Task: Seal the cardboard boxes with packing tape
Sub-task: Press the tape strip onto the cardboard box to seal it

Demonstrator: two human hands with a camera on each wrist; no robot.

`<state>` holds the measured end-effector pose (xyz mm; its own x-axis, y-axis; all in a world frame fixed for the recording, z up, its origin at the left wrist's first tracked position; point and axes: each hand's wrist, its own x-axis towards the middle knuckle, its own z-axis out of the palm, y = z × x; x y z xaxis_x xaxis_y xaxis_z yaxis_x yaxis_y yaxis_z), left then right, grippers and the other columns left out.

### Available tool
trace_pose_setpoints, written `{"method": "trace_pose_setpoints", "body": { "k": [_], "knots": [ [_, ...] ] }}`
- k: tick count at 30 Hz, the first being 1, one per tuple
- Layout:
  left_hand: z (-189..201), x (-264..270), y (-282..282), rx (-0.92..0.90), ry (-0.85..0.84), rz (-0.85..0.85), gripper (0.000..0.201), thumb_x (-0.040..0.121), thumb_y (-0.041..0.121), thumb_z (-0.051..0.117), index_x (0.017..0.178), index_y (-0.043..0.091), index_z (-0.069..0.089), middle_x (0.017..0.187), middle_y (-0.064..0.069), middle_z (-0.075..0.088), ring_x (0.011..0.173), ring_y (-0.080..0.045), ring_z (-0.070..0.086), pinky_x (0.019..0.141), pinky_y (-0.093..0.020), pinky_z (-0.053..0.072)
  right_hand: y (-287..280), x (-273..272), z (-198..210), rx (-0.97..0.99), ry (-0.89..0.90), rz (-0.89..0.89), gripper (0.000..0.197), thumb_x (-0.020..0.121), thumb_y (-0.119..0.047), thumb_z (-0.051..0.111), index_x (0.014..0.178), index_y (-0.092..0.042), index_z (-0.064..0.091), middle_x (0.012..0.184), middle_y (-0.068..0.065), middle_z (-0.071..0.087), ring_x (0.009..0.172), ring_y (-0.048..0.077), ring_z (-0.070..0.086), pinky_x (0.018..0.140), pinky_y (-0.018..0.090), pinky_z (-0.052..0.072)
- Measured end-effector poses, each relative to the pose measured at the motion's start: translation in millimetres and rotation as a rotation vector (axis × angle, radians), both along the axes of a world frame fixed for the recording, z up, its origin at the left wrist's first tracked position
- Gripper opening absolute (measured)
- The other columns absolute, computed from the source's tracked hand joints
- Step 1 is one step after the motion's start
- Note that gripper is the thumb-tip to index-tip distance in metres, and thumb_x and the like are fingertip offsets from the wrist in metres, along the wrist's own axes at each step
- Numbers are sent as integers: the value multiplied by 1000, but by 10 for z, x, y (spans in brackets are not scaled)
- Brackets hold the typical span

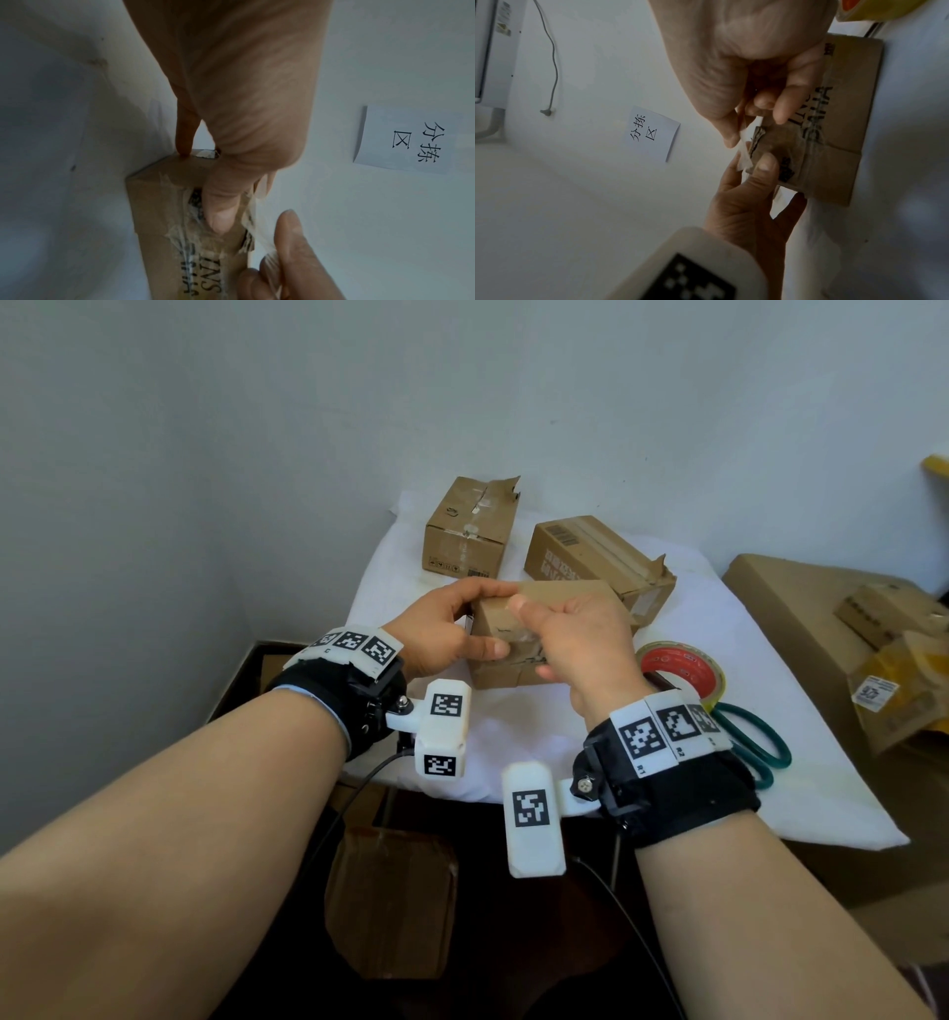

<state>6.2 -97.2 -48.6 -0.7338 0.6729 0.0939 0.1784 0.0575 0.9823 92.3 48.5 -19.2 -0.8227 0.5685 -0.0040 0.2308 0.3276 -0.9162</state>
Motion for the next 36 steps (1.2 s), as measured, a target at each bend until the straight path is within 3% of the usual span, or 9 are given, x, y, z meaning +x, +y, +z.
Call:
{"method": "trace_pose_setpoints", "body": {
  "k": [11, 17, 20, 23, 27, 32, 36],
  "knots": [
    [-12, -18, -1, -14, -9, 4, 69, 77, 0, 81, 137, 24, 56, 130, -4, 62, 122, -11, 58, 104, -31, 49, 33, -12, -17, -34, 25, -14, 25, 85, -43, 77, 85, -18, 74, 88, -1, 75, 83, 17, 72, 59, 29, 58],
    [-4, -5, -3, -7, -3, 3, 67, 77, -1, 80, 136, 22, 57, 128, -6, 63, 121, -14, 58, 103, -32, 50, 32, -6, 33, -168, 20, 9, 23, 88, -40, 77, 84, -19, 68, 72, -4, 62, 63, 12, 58, 50, 23, 49],
    [1, -1, 1, -11, -7, 4, 69, 77, -1, 80, 137, 22, 56, 129, -5, 62, 123, -14, 57, 105, -34, 49, 18, 4, 19, -144, 31, 2, 23, 88, -39, 77, 83, -19, 70, 76, -3, 68, 70, 13, 65, 50, 22, 49],
    [9, 1, 2, -16, -3, 6, 69, 77, -2, 79, 138, 21, 56, 131, -3, 61, 124, -12, 56, 106, -33, 49, -2, -5, 6, -93, 26, -22, 24, 86, -41, 78, 85, -18, 71, 89, 0, 73, 82, 17, 71, 56, 27, 56],
    [15, 6, -3, -21, 2, 10, 69, 78, -1, 79, 138, 21, 55, 130, -3, 61, 123, -11, 56, 107, -32, 48, -18, 7, 6, -31, 1, -35, 26, 84, -41, 79, 82, -17, 69, 88, 1, 73, 83, 19, 71, 67, 39, 64],
    [17, 13, 2, -22, 7, 16, 69, 77, -1, 80, 139, 21, 55, 130, -2, 61, 124, -10, 56, 107, -32, 48, -70, 38, 32, 98, -34, -52, 40, 70, -49, 79, 72, -11, 70, 77, 6, 75, 74, 26, 73, 71, 55, 62],
    [19, 13, 4, -30, 6, 15, 71, 77, 0, 80, 139, 22, 55, 130, -1, 61, 123, -9, 56, 105, -32, 49, -104, 53, 37, 193, -48, -64, 43, 70, -54, 79, 67, -13, 67, 70, 6, 71, 72, 26, 71, 69, 53, 62]
  ]
}}
